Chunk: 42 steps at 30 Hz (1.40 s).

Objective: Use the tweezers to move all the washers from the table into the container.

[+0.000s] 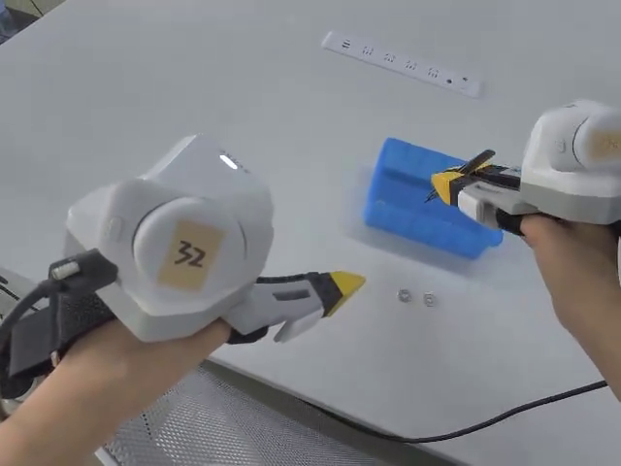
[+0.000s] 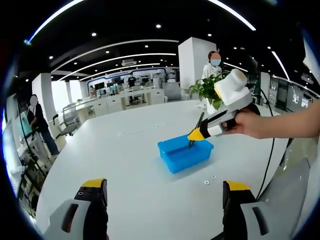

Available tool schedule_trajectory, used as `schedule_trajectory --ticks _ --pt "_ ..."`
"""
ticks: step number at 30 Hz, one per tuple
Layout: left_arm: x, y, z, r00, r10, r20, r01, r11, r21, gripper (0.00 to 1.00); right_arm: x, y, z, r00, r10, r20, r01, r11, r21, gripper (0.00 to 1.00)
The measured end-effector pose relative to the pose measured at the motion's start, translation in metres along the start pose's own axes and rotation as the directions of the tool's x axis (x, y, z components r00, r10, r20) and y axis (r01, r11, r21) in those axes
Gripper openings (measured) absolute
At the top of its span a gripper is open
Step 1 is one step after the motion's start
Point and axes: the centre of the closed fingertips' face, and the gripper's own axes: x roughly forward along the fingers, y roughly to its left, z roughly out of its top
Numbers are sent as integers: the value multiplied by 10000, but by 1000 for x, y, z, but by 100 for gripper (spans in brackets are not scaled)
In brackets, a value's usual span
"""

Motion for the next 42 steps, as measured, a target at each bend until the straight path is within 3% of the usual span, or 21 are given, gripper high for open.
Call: schedule_trajectory --ticks 6,12,24,27,33,42 --pt "-2 1 -2 10000 39 -27 -39 10000 35 99 -10 15 -4 9998 203 -49 -203 9998 -58 5" --pt "-2 1 -4 10000 41 -85 -40 10000 48 99 -16 30 -19 9986 357 -395 -370 9988 -328 5" --pt "-2 -3 -3 9999 -102 -119 103 9999 91 99 -16 50 -42 9932 742 -894 -732 9972 147 5" --pt "-2 -3 -6 9998 -65 -212 69 9998 174 99 -14 55 -55 9893 830 -1198 -820 9965 132 5" --pt "-2 -3 -10 9994 -41 -340 49 9997 231 99 -11 58 -75 9817 849 -1702 -854 9963 45 5" --pt "0 -3 -14 9986 -14 -532 36 9991 412 99 -4 52 -89 9757 908 -1995 -896 9959 151 5"
